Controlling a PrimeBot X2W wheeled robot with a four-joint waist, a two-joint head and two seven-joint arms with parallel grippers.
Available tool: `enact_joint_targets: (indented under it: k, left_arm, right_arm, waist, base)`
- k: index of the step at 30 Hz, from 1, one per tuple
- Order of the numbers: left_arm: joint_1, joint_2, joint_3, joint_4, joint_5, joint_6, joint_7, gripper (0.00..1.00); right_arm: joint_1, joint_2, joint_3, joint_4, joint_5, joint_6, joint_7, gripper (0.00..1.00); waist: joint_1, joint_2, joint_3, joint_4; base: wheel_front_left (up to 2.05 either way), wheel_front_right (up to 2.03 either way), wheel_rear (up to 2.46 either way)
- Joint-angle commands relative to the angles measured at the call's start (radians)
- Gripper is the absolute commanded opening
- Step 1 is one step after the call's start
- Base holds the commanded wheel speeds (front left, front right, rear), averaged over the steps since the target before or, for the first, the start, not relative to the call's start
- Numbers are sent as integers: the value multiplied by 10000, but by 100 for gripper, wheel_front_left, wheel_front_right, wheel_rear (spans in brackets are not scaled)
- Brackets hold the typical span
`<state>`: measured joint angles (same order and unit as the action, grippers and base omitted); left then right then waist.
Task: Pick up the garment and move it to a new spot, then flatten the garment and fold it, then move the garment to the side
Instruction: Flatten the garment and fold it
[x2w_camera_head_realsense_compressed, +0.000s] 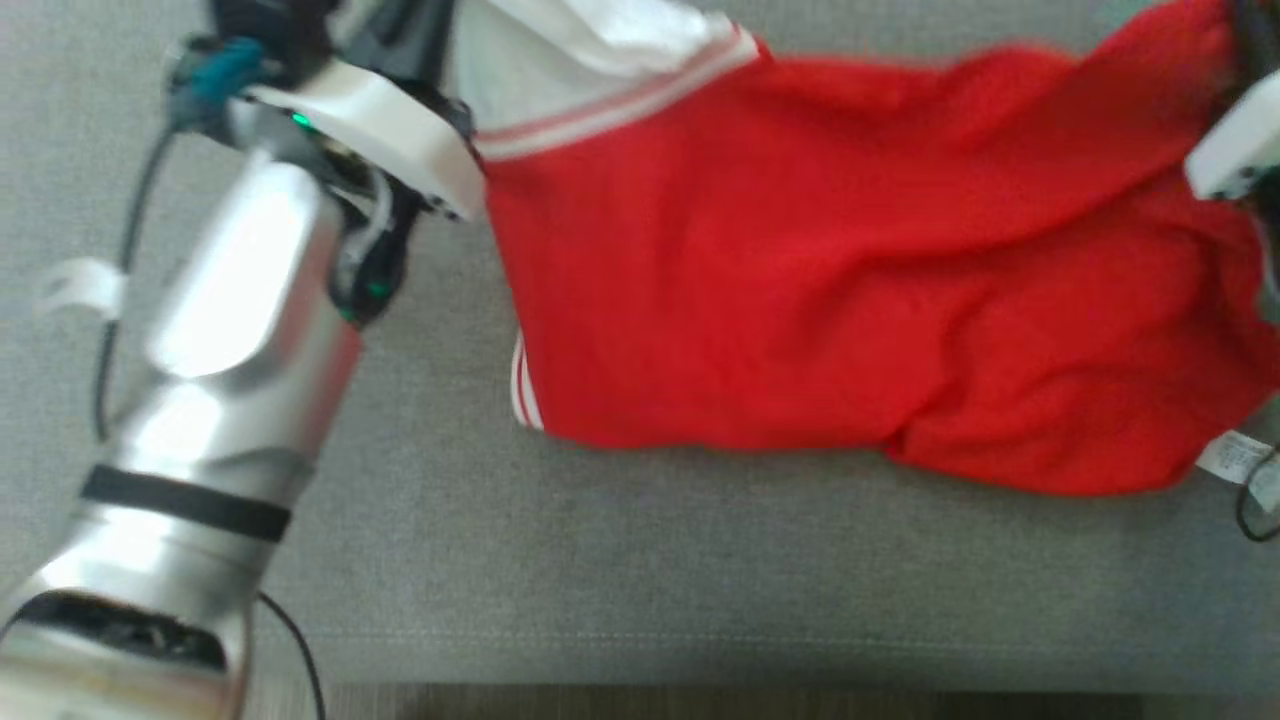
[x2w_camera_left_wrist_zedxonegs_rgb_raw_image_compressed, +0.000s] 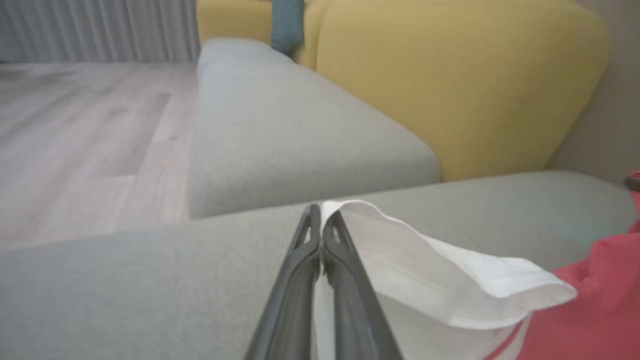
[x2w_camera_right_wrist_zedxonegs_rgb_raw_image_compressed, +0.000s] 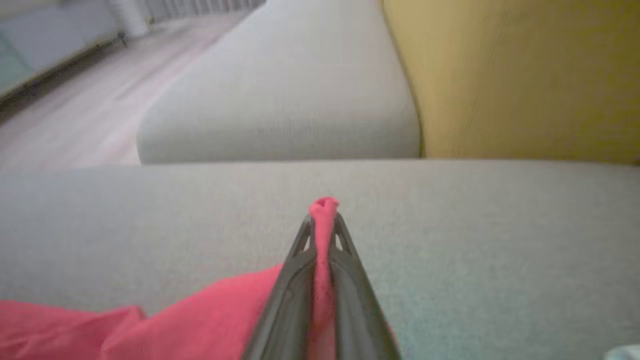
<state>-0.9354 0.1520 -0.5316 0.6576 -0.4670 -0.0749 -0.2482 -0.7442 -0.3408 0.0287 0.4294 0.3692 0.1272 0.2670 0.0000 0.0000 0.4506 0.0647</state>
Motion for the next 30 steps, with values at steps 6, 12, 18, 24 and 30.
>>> enact_joint_targets:
  k: [6,12,18,24,30]
  left_arm:
    - [271,1310,1182,-2811,279,585,-130,0]
    - [320,1878,1443,-4716,430,867,163,0]
    - [-191,2407,1694,-6602,620,1287,1195,0]
    - [-676,2590,1741,-7354,650,1473,2007,0]
    - [-962,2549,1672,-7162,526,1497,2442,0]
  right_arm:
    - [1018,-231,-764,-2754,338,35,-881,0]
    - [1494,-67,-1323,-4914,226,35,-624,0]
    - [1555,232,-1807,-6943,276,35,182,0]
    - [1370,407,-2245,-7484,645,35,897,0]
    - [1402,522,-2257,-7193,913,35,1234,0]
  waist:
    - [0,0,-1095,-91]
    - [0,0,-1925,-106]
    - [0,0,-2789,-86]
    - [0,0,-3405,-115]
    - [0,0,-3636,-153]
  base:
    - [0,0,0]
    - [0,0,0]
    - [0,0,0]
    - [0,0,0]
    - [0,0,0]
